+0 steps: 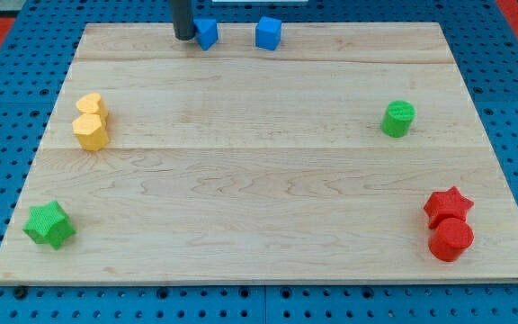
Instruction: Place the arm towards the top right of the green circle
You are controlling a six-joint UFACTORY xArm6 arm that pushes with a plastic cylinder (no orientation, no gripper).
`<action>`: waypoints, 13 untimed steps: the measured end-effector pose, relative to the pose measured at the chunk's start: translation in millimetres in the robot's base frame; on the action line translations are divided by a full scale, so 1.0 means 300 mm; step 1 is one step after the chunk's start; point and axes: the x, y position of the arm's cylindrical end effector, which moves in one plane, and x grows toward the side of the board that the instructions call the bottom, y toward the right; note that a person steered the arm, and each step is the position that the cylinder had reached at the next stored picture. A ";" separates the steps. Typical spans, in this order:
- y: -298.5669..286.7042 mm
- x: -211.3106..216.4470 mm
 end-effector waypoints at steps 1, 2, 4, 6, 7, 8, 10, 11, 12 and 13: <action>0.125 0.062; 0.161 0.145; 0.163 0.159; 0.262 0.250; 0.449 0.290; 0.673 0.209; 0.795 0.120; 0.797 0.120; 0.797 0.120; 0.802 0.113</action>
